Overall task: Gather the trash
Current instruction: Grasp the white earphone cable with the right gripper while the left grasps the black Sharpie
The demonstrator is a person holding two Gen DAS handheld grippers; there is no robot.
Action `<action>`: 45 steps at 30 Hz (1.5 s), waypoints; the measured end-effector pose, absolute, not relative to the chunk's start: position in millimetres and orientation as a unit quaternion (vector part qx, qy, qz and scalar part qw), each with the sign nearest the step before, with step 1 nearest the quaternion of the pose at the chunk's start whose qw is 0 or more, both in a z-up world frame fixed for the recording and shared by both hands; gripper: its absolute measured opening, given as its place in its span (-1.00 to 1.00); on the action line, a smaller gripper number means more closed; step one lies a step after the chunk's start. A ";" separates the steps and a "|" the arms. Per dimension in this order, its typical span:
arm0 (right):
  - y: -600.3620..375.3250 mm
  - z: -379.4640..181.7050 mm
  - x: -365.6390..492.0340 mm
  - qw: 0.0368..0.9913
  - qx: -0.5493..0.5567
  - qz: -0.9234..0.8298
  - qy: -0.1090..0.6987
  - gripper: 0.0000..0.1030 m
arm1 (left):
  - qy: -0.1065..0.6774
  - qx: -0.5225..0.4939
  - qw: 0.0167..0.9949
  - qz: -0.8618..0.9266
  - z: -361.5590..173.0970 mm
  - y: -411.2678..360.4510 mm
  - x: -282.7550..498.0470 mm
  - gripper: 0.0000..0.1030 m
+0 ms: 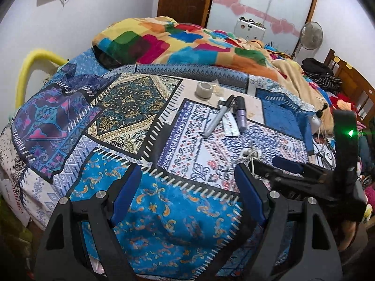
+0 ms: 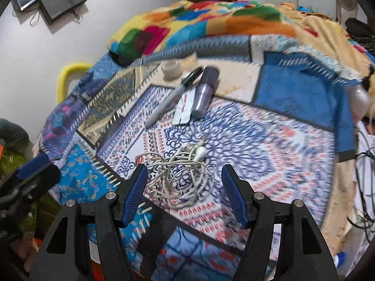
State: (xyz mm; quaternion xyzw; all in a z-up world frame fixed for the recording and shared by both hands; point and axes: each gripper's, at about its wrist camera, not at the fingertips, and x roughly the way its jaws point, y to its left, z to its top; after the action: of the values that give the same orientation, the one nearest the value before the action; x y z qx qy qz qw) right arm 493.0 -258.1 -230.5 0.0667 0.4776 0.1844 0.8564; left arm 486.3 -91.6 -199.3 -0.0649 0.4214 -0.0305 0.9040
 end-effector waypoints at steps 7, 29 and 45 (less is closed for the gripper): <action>-239.3 -246.7 490.4 0.865 0.004 0.184 0.467 -0.15 | 0.437 -0.056 0.896 -0.052 -212.9 -89.3 521.7 0.58; -305.9 -213.1 490.4 0.904 0.028 0.138 0.404 -0.71 | 0.479 0.011 0.865 -0.147 -266.7 -160.2 654.3 -0.62; -308.2 -176.4 487.7 0.912 0.040 0.133 0.386 -0.71 | 0.463 -0.002 0.873 -0.155 -216.6 -158.4 595.3 -0.81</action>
State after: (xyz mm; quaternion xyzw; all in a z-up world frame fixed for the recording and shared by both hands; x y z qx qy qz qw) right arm 487.7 -308.2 -176.4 0.0399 0.3861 0.1332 0.9119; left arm 595.3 -158.4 -216.6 -0.0017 0.4632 -0.1545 0.8727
